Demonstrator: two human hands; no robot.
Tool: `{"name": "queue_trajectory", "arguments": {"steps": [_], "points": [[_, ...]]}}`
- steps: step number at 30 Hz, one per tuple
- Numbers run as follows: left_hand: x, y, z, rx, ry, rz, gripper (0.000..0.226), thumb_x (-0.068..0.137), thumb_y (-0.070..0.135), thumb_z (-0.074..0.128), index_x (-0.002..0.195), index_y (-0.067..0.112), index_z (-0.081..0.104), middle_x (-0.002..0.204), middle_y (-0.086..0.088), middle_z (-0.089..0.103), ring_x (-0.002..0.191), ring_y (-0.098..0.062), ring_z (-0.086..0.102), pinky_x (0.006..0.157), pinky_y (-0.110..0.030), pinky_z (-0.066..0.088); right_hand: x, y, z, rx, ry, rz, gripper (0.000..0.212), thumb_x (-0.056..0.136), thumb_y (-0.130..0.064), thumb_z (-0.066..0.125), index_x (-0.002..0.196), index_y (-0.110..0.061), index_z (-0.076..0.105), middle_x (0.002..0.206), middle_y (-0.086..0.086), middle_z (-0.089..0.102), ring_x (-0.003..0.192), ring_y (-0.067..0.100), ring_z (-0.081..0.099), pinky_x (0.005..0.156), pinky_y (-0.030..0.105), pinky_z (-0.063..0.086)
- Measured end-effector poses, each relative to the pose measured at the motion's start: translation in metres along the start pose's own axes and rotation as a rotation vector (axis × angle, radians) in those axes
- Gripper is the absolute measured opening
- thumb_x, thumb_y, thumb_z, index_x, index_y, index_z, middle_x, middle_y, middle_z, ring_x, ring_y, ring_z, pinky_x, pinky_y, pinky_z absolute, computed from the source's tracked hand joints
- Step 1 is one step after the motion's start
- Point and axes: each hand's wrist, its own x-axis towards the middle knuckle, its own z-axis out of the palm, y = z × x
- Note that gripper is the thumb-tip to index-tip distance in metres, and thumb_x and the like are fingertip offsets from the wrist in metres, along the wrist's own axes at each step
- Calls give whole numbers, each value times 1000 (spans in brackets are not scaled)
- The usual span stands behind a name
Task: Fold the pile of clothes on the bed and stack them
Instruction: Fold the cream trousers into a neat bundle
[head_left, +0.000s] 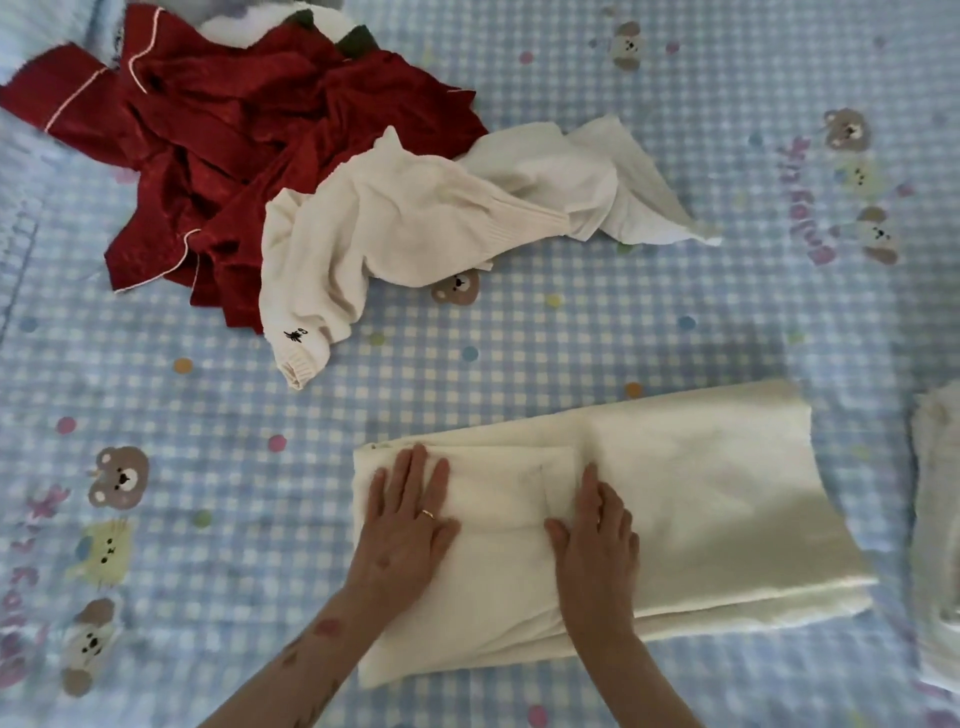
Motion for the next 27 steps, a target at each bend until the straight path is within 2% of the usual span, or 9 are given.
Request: {"name": "queue_trajectory", "arguments": {"steps": [2,4,9,12,16,18,20,24,27], "points": [[-2,13,7,3,11,50,64,94,41,29,150,13,14,158,-13,7,146,-27,5,116,-43,4,-7,-11,4,-62,49,-190,61,90,-37,45,145,-13,34,145,10,41,130,28,41,101,48,37],[-2,27,13,63,-25,111,63,94,43,27,150,16,14,159,-10,7,146,-25,9,116,-43,6,-12,-5,14,-141,-56,-382,57,90,-39,41,143,-18,39,153,8,32,141,29,30,108,53,24],[4,47,5,153,-87,17,64,90,45,27,144,10,33,154,-14,22,143,-26,16,113,-43,6,7,58,10,-209,-177,-475,58,92,-45,40,144,-21,37,155,3,24,140,26,33,109,50,22],[15,77,-6,112,21,34,57,88,28,30,136,0,44,149,-20,28,139,-32,27,113,-42,8,19,103,-12,-178,-114,-300,54,98,-41,26,145,-16,33,155,6,25,142,26,29,111,51,22],[81,157,-16,74,40,252,53,91,20,28,139,2,41,147,-19,36,137,-35,34,115,-48,19,23,169,-49,-225,-54,-75,57,101,-38,8,144,-17,39,154,9,30,142,27,28,111,52,22],[123,196,-17,65,-17,252,50,98,19,27,146,4,26,154,-17,23,143,-33,21,117,-46,11,23,190,-61,-227,-4,-23,50,100,-31,19,140,-16,46,152,12,33,139,30,33,110,53,23],[162,230,-17,26,-32,268,49,101,19,28,147,6,20,154,-15,23,143,-30,19,117,-42,7,23,206,-69,-225,47,67,48,91,-20,35,137,-17,50,149,15,37,136,33,38,109,55,27],[220,291,-30,-42,-76,392,50,99,23,37,147,10,25,138,-12,46,125,-28,43,104,-38,31,19,217,-84,-56,138,246,47,89,-22,40,134,-19,53,139,16,49,123,35,53,91,48,48],[246,325,-45,-193,-320,376,56,91,20,55,142,14,34,140,-9,47,129,-25,43,106,-38,35,19,216,-91,102,225,272,50,89,-17,58,138,-14,48,129,12,58,107,34,59,75,44,53]]}}
